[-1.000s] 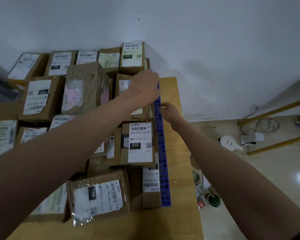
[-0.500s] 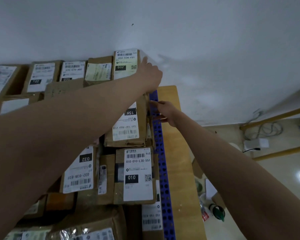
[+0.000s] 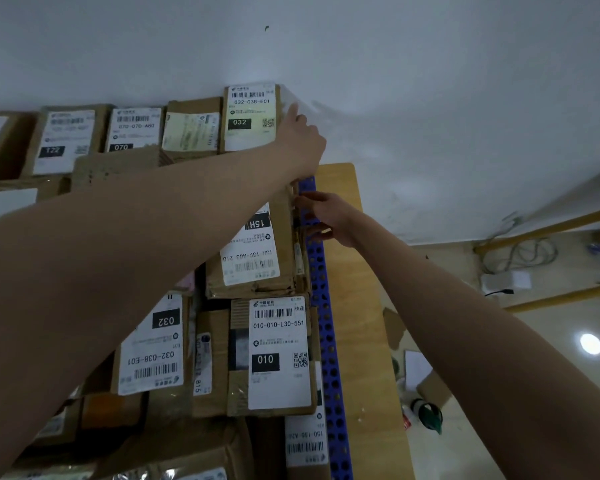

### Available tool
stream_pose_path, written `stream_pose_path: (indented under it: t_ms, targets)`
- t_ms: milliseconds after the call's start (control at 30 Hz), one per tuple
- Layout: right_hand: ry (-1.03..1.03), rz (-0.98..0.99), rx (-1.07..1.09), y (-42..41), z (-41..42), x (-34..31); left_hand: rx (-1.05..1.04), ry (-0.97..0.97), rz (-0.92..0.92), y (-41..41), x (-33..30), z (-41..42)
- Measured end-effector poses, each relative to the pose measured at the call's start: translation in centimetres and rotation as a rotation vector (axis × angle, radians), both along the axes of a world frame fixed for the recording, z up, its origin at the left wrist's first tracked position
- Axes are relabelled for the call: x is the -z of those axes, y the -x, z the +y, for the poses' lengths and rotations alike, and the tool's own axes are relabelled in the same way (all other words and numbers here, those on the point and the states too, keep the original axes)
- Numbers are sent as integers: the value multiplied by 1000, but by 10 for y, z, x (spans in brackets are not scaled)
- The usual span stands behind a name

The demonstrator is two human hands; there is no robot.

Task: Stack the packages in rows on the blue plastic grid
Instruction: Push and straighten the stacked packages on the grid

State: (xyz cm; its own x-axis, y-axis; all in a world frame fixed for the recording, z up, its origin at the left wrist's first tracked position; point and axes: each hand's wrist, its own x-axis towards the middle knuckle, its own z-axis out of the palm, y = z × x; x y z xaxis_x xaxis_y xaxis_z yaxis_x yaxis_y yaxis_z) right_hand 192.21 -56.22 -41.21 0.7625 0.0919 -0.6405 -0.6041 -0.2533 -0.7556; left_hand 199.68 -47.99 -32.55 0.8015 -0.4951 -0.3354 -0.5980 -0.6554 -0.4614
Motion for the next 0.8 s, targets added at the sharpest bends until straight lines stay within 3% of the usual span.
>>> stream_pose_path:
  t_ms: [333, 500, 800]
  targets:
    - [84, -13, -21, -2, 7, -14, 17, -27, -7, -4, 3, 10]
    - [28, 52, -1, -2, 7, -17, 23, -34, -6, -6, 4, 12]
    - [-61, 145, 242, -5, 14, -19, 23, -16, -9, -9, 7, 13]
